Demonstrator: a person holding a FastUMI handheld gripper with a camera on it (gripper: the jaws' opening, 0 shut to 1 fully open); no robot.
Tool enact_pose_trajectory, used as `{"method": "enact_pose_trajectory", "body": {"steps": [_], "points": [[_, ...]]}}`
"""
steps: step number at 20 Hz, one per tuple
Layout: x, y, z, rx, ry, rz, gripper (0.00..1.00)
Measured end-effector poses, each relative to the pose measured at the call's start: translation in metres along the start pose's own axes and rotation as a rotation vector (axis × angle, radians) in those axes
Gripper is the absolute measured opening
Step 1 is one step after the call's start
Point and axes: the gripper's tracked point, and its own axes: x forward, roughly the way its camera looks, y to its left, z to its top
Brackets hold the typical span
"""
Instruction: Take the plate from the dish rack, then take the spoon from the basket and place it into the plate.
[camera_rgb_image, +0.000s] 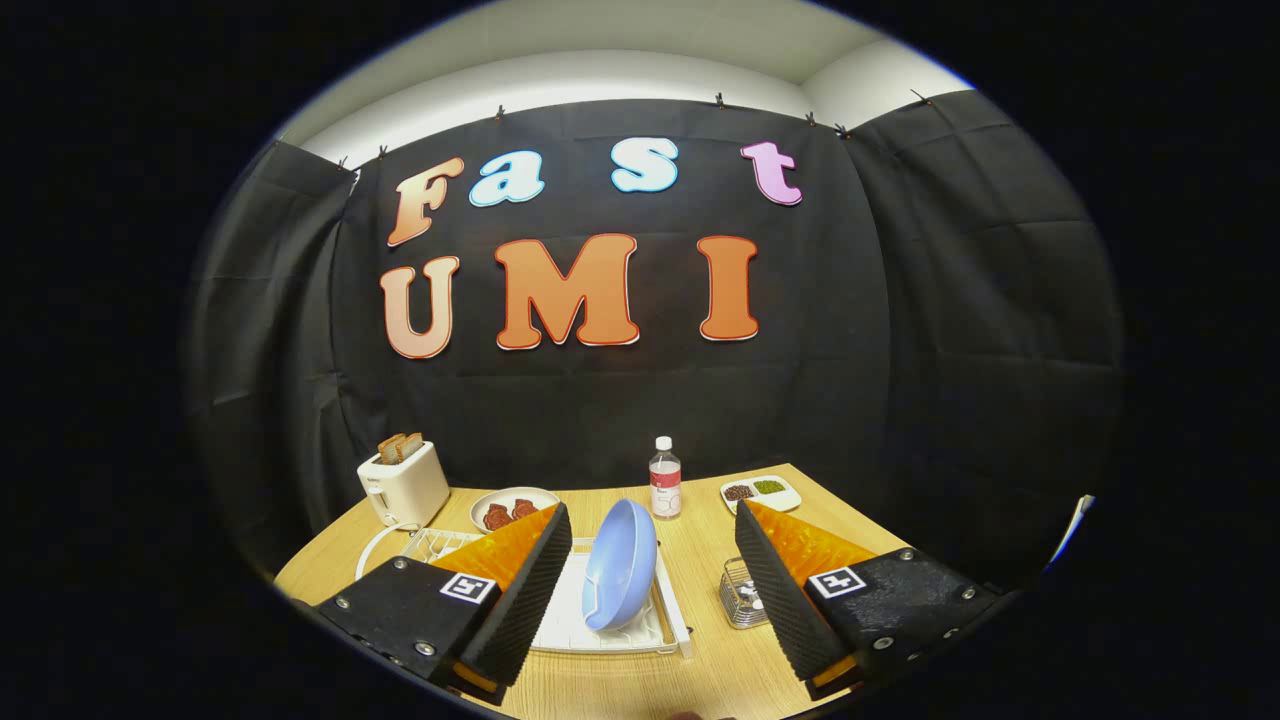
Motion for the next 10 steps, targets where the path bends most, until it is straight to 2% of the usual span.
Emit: {"method": "enact_pose_trajectory", "body": {"steps": [10], "points": [[0.0079,-0.0084,-0.0092,0.017,0.031,-0.001,0.98]]}}
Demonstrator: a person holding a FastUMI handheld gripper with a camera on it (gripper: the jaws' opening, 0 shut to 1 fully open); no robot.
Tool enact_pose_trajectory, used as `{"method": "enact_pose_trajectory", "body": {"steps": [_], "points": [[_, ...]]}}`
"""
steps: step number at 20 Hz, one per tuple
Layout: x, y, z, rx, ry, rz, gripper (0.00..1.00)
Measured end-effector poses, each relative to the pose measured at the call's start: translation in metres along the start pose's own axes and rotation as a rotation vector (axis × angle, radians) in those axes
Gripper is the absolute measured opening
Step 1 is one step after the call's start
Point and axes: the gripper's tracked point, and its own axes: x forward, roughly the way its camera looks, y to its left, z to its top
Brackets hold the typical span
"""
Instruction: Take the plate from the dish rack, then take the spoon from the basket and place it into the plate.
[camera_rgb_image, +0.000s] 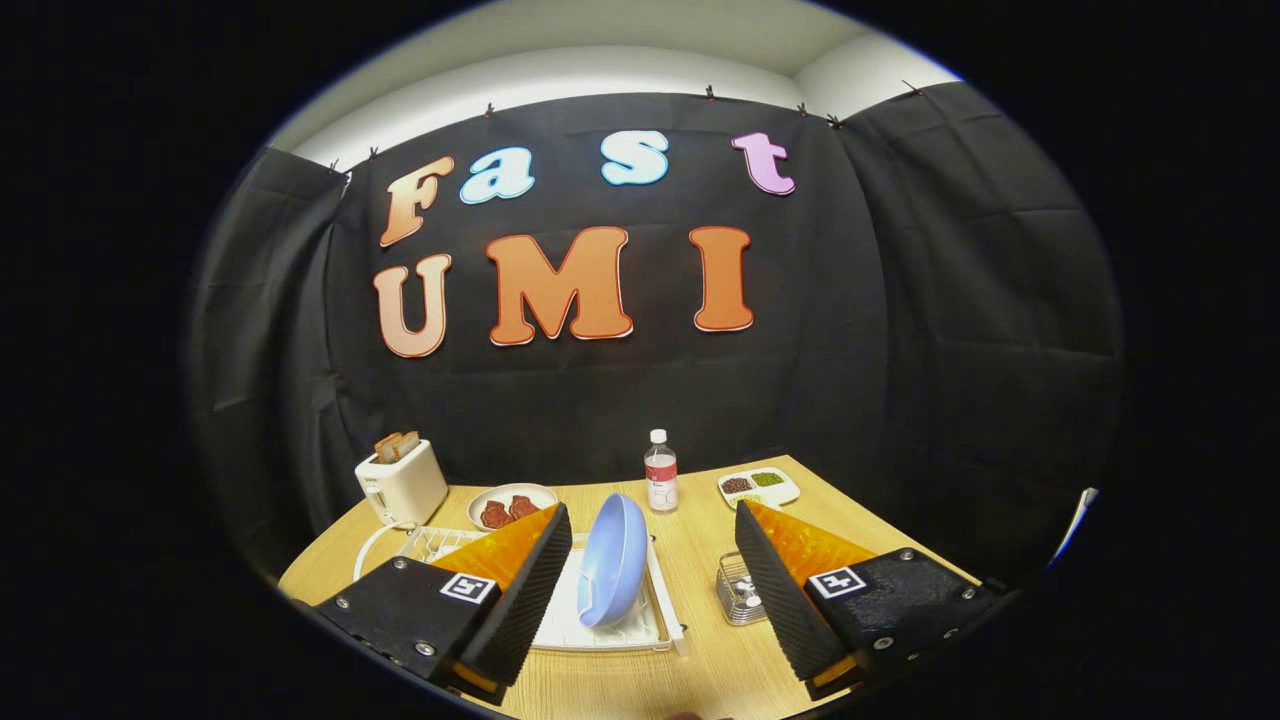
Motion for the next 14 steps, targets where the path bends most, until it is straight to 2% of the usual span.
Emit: {"method": "enact_pose_trajectory", "body": {"steps": [6,10,14], "points": [[0.032,0.007,-0.031,-0.058,0.116,-0.029,0.98],[0.061,0.024,-0.056,-0.041,0.22,-0.017,0.98],[0.083,0.031,-0.075,-0.098,0.276,-0.018,0.98]]}}
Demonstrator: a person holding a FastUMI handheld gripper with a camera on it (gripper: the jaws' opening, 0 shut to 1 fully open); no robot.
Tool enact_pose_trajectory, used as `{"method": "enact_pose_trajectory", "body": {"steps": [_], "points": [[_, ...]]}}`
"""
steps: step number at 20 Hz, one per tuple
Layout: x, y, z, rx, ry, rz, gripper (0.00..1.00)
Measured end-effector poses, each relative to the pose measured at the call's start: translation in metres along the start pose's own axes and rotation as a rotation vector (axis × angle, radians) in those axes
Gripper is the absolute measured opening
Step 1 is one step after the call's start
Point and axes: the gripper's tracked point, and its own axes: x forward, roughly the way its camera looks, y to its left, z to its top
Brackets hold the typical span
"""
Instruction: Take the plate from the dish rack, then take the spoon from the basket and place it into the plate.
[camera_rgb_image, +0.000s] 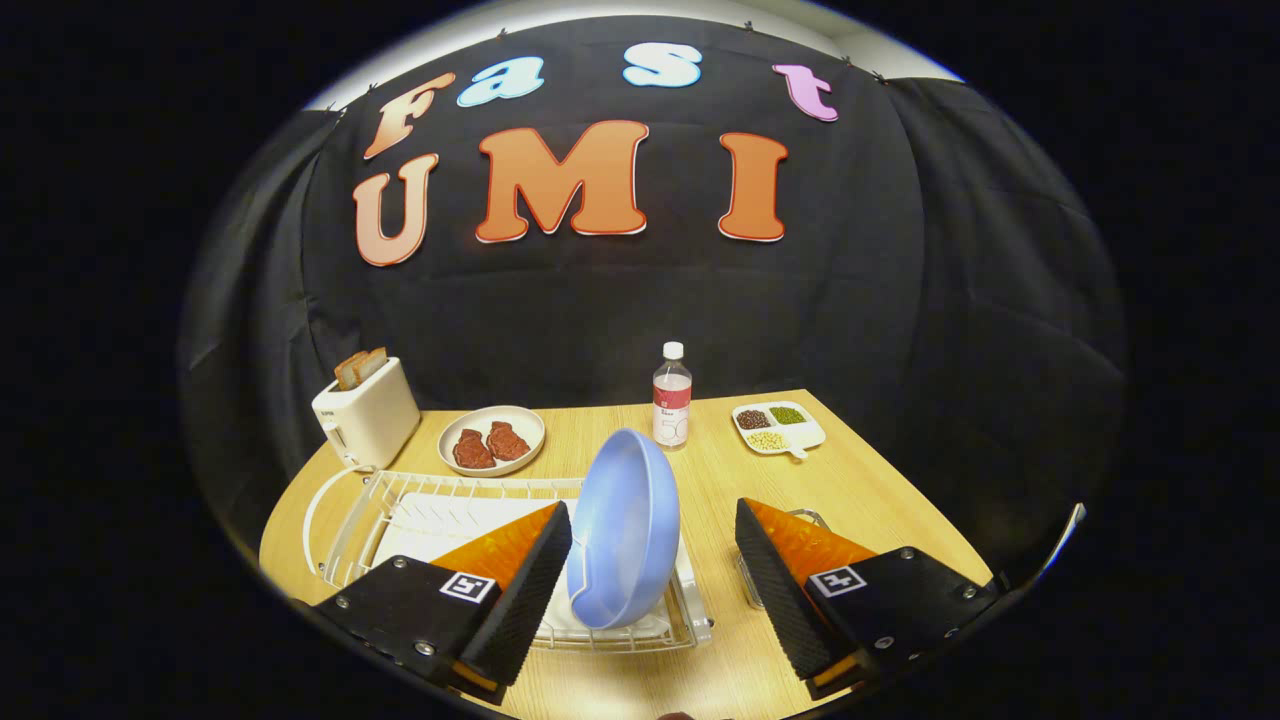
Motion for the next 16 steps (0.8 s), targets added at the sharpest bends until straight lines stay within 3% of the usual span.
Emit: {"method": "enact_pose_trajectory", "body": {"steps": [9,13,16], "points": [[0.056,-0.002,-0.026,0.013,0.144,-0.028,0.94],[0.069,0.0,-0.04,0.049,0.217,-0.038,0.76],[0.075,-0.002,-0.049,0.047,0.252,-0.066,0.55]]}}
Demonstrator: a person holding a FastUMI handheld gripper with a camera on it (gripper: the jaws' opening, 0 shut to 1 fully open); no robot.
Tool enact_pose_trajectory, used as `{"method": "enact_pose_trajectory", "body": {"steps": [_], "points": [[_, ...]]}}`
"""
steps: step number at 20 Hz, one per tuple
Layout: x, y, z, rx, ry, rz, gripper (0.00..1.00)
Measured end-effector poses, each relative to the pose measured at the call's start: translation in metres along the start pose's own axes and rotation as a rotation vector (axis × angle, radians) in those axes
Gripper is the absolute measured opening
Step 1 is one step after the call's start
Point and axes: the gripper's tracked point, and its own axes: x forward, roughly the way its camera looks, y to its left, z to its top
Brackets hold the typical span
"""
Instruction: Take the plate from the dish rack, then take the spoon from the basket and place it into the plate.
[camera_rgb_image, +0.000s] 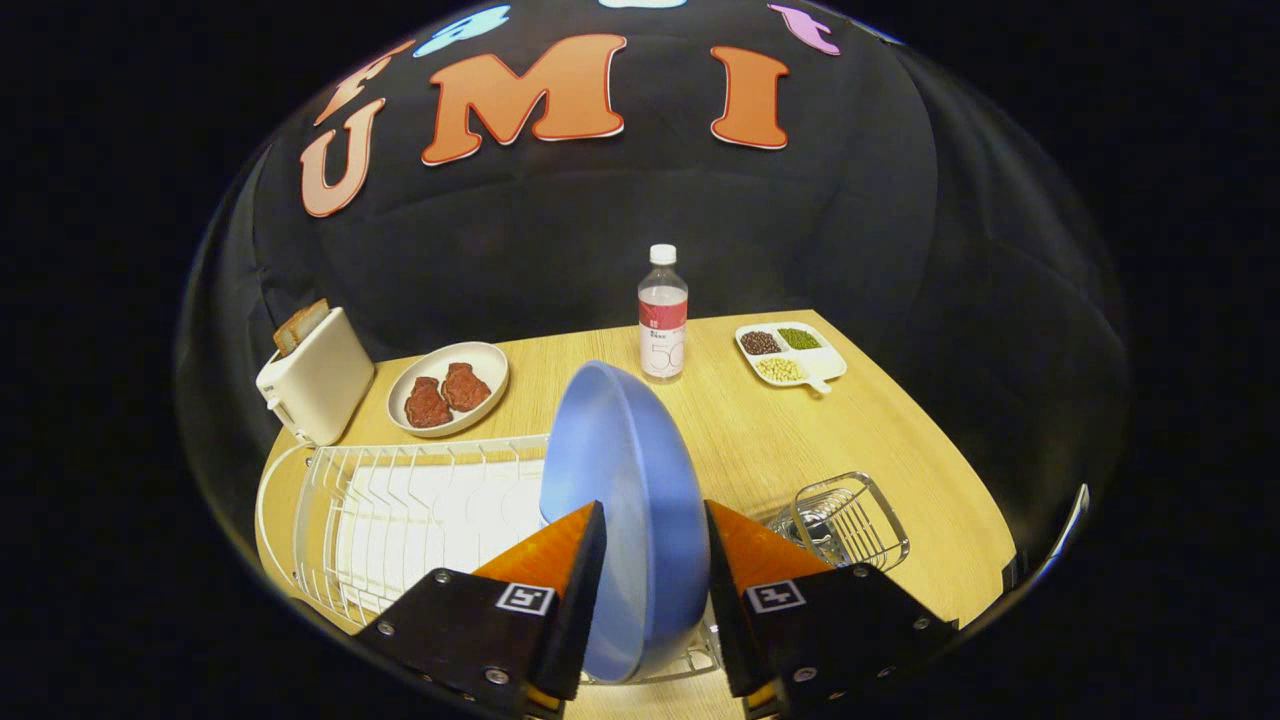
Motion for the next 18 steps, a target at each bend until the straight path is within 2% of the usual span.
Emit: {"method": "enact_pose_trajectory", "body": {"steps": [1,2,5,7,18], "points": [[0.003,-0.003,0.003,-0.003,-0.011,-0.016,0.51],[0.002,-0.002,0.002,0.01,-0.004,-0.018,0.39],[0.0,0.006,0.008,0.058,-0.006,0.017,0.32],[0.0,0.008,0.007,0.024,0.003,-0.007,0.25],[-0.019,0.004,0.03,-0.047,-0.057,-0.092,0.25]]}}
